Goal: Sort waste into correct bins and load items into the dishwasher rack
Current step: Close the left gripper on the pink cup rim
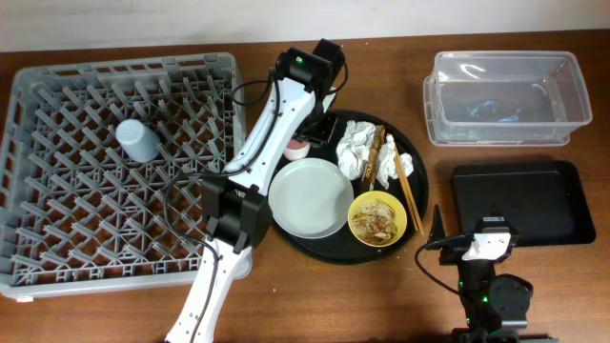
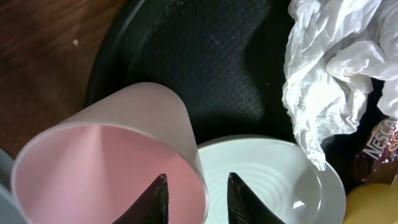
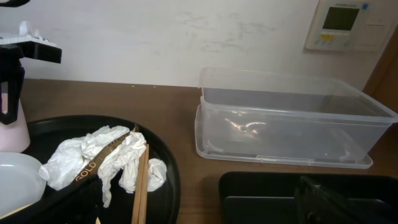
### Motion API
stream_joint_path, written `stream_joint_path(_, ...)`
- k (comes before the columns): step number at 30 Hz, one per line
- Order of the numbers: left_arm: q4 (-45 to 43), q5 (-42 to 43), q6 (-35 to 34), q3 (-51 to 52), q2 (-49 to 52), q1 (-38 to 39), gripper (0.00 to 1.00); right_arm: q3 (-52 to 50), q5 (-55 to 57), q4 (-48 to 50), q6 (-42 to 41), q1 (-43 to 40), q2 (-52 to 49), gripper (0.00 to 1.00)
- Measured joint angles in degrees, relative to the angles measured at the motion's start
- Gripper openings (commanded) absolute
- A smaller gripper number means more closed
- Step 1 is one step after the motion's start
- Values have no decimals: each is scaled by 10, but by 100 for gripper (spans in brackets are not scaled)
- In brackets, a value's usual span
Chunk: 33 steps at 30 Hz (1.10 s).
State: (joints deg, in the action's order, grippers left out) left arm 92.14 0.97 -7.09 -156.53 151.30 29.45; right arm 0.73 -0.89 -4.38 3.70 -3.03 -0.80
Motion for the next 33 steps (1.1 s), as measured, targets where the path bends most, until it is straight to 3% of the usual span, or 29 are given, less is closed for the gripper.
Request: stream_joint_path(33, 2, 5, 0, 7, 3, 2, 29, 0, 0, 0, 0, 0, 0, 99)
